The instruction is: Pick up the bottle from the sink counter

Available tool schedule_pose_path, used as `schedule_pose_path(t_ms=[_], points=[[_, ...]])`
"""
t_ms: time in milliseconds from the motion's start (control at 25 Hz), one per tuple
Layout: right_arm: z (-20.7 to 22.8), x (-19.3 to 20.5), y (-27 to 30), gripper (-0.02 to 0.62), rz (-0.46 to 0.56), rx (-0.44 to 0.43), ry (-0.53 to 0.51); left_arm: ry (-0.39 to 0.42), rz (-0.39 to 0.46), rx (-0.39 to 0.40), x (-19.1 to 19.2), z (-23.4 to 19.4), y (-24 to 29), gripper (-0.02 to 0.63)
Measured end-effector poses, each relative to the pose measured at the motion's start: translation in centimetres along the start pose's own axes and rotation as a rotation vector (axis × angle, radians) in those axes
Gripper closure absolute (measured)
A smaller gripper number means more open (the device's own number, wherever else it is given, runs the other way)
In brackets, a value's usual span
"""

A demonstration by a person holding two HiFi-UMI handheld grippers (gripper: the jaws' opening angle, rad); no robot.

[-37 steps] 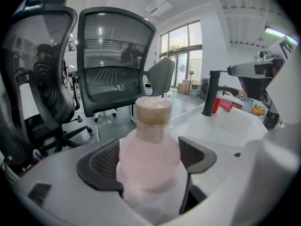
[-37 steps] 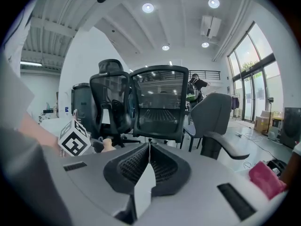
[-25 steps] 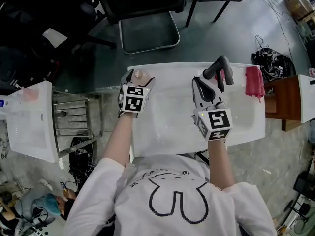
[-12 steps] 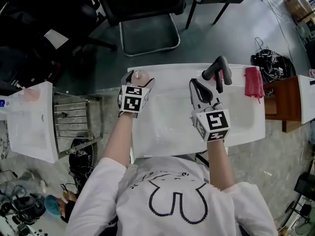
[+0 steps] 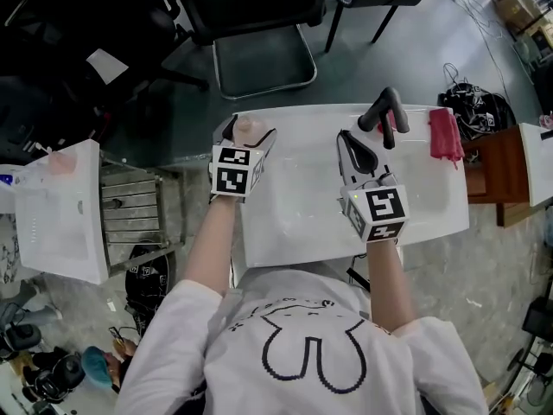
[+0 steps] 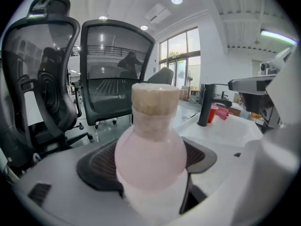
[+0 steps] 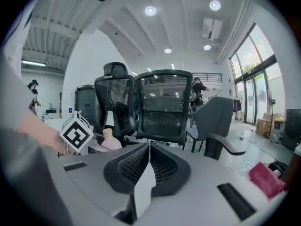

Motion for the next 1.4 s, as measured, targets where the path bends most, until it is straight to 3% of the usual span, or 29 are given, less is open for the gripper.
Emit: schedule_pose_path(t_ms=[1040, 1400], points=[[-4.8, -6.4, -7.9, 0.565, 0.111, 0.177, -0.065, 0.145, 0.167, 0.146, -6.8, 2.9, -10.6, 0.212], [-4.3, -8.1, -9.1, 0.565, 0.16, 0.184, -0.081, 0.226, 0.243, 0.13, -9.9, 5.1, -13.7, 0.212]])
Point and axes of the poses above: the fingertips, and each gripper's own axes: y forward along the fingers, z to its right, x out of its underside, the point moved 2 cm from there along -y, backward along the fingers, and after that the axes turned 13 degrees about x, right-handed, at the moved point
